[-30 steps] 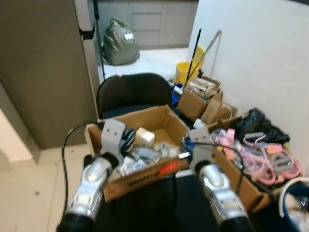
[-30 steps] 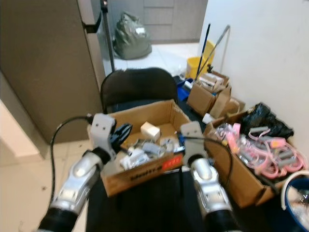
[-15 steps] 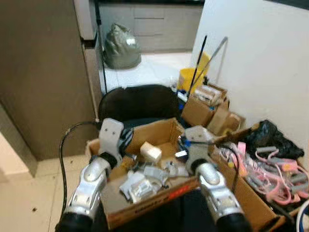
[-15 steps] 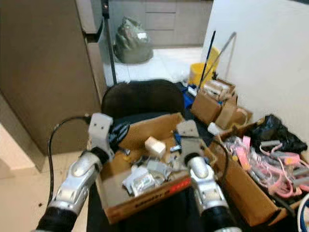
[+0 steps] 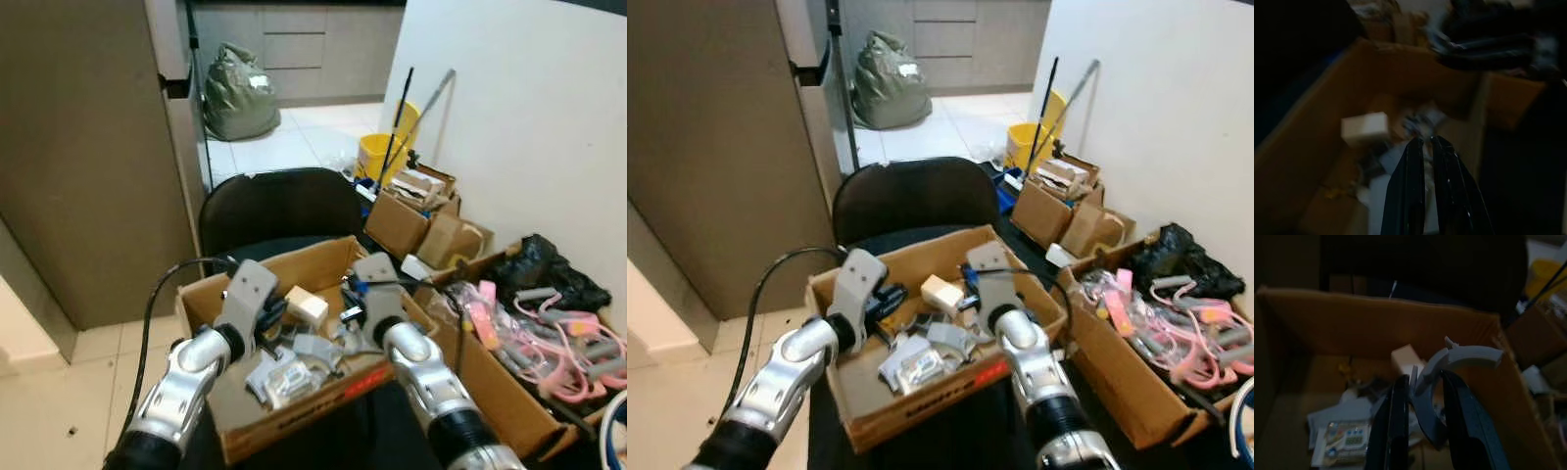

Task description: Picking trash to rubbish bin

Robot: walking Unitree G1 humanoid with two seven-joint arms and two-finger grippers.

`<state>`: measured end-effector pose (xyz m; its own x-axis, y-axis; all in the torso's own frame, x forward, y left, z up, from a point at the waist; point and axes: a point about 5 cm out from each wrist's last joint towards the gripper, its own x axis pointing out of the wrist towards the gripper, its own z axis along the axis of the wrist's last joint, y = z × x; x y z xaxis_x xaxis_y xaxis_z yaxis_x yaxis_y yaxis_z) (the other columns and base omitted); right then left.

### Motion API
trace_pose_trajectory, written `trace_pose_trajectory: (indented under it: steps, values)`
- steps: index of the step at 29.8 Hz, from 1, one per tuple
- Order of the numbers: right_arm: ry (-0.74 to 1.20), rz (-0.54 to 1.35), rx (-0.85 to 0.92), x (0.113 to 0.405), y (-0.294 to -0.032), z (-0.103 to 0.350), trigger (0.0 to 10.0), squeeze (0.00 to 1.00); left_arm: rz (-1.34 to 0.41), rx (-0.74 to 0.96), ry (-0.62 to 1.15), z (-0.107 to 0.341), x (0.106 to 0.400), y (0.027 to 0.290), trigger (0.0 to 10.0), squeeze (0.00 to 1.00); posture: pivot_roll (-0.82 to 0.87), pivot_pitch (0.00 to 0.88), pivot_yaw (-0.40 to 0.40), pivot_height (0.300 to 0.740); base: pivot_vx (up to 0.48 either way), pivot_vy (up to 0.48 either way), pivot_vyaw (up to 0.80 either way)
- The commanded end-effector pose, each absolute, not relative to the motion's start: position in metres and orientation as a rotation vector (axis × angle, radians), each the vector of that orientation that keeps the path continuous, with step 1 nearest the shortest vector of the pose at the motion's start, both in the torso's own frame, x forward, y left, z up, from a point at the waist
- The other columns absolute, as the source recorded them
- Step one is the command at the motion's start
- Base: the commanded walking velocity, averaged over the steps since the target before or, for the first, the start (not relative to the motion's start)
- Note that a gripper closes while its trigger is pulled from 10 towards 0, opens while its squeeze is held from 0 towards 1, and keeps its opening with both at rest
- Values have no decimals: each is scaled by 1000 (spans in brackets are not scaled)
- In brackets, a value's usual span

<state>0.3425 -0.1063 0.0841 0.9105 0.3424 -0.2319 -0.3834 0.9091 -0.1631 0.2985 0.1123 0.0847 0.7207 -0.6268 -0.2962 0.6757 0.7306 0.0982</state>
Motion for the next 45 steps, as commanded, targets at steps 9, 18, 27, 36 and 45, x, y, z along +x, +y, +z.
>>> trace_pose_trajectory:
  steps: [9, 18, 27, 36, 45]
  values:
    - [208, 487, -201, 358, -72, 98, 10000, 0, -707, 218, 288, 84, 300, 118, 10000, 0, -46, 57, -32, 740, 0, 0, 0]
    - [193, 465, -244, 362, -75, 97, 10000, 145, -710, 215, 303, 84, 298, 119, 10000, 0, -52, 64, -29, 740, 0, 0, 0]
    - [130, 229, -157, 363, -121, 97, 10000, 0, -524, 239, 217, 94, 314, 123, 10000, 0, -65, 64, -24, 740, 0, 0, 0]
    - [87, 16, -89, 339, -172, 82, 10000, 0, -340, 171, 72, 113, 325, 128, 10000, 0, -84, 66, -18, 740, 0, 0, -335]
    - [86, -69, -40, 315, -186, 78, 10000, 0, -412, 190, 57, 107, 319, 108, 10000, 0, -106, 70, -11, 740, 0, 0, -800]
